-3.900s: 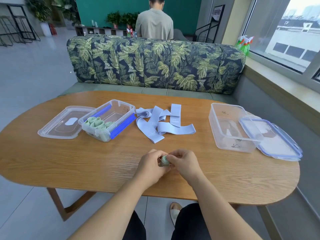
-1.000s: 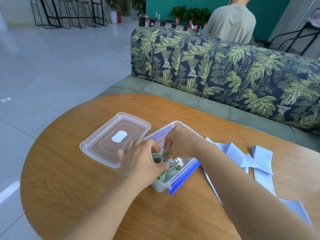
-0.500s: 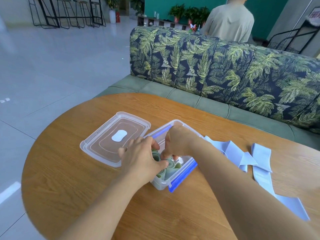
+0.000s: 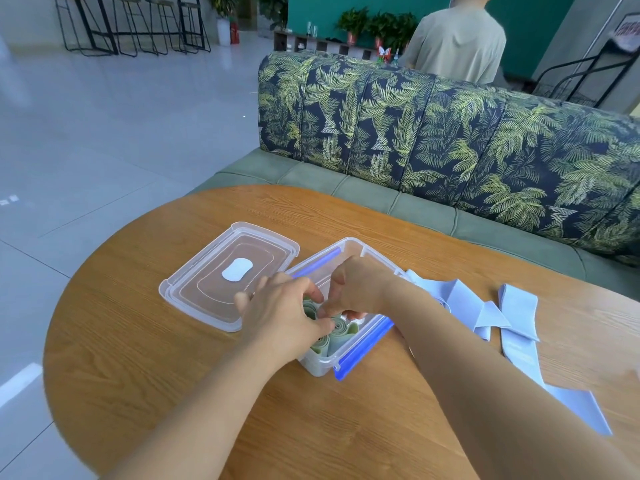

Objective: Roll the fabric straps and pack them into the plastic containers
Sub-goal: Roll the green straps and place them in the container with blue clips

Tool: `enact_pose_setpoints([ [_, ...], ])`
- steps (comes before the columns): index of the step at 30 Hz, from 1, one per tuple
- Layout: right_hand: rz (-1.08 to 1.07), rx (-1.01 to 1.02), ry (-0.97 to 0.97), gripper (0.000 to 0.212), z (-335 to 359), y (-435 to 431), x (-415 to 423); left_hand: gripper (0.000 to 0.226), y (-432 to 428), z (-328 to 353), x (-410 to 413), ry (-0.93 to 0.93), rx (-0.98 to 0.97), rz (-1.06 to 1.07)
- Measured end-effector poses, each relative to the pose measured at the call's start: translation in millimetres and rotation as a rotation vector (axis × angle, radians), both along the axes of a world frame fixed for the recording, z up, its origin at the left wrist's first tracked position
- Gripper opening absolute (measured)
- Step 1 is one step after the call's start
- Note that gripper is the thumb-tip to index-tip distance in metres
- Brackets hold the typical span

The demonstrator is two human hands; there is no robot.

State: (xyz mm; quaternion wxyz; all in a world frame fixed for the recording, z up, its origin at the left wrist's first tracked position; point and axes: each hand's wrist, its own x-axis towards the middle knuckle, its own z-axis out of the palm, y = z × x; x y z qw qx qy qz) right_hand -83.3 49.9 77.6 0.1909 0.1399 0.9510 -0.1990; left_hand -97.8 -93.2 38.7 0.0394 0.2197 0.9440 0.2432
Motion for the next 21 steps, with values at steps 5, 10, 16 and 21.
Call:
enact_pose_setpoints([
  [5,-0.081,-0.170,0.000,0.029,-3,13,4,0.031,1,3,1,0.015,-0.042,-0.006],
  [10,-0.126,-0.260,0.060,0.009,-9,18,8,0.030,1,4,1,0.010,-0.037,-0.024],
  [16,-0.117,-0.248,0.086,0.005,-13,17,9,0.007,1,0,0,0.053,0.090,-0.005],
  [21,-0.126,-0.239,0.088,0.004,-15,16,8,0.014,10,2,-5,0.081,0.001,0.049],
])
